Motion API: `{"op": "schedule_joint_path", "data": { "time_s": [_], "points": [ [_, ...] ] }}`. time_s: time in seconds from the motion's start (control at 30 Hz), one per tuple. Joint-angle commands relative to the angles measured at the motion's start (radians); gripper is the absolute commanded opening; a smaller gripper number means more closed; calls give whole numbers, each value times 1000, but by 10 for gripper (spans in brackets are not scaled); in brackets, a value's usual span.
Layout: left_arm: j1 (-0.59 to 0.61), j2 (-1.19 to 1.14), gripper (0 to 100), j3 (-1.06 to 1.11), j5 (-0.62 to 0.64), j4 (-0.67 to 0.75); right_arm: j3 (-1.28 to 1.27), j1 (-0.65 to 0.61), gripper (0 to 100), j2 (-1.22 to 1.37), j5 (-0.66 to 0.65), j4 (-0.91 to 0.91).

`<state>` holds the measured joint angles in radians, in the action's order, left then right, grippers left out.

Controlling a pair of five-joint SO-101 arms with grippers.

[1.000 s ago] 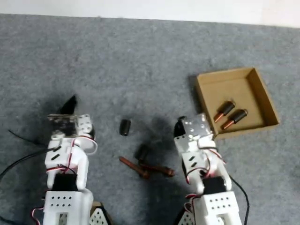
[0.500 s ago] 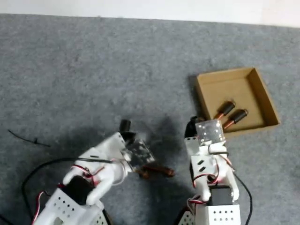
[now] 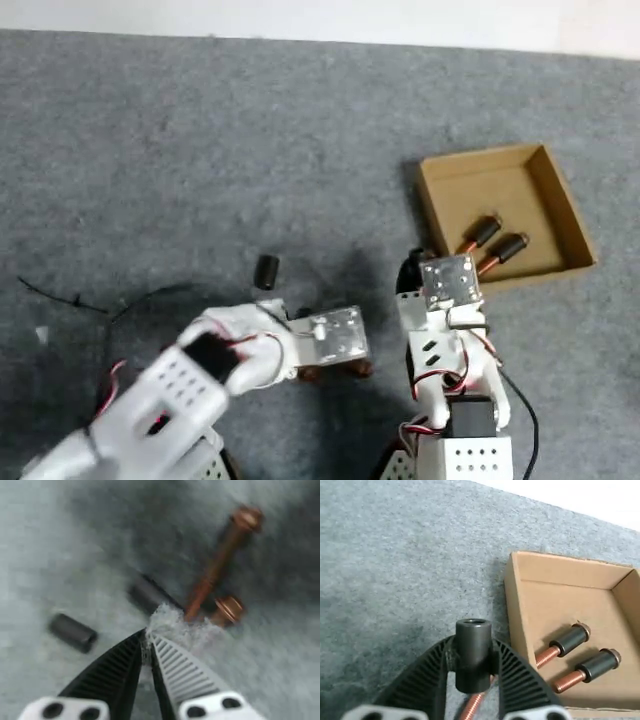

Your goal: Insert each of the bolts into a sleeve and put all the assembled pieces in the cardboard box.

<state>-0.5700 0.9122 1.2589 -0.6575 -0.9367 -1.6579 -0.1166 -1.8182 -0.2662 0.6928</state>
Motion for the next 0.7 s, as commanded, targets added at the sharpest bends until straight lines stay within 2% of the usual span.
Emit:
{"op": "schedule_joint_path", "data": {
  "time_s": [0.0,0.17,0.4,0.67],
  "points": [
    [-65,-223,21,-99,-63,-8,2,12,5,-18,-9,-2],
    [-64,-275,155,-102,-121,-5,2,12,5,-18,-9,-2],
    [48,-283,157,-96,-229,21,2,12,5,-18,-9,-2],
    [-12,-275,157,-101,-229,-20,-10,12,5,-19,-9,-2]
  ]
}}
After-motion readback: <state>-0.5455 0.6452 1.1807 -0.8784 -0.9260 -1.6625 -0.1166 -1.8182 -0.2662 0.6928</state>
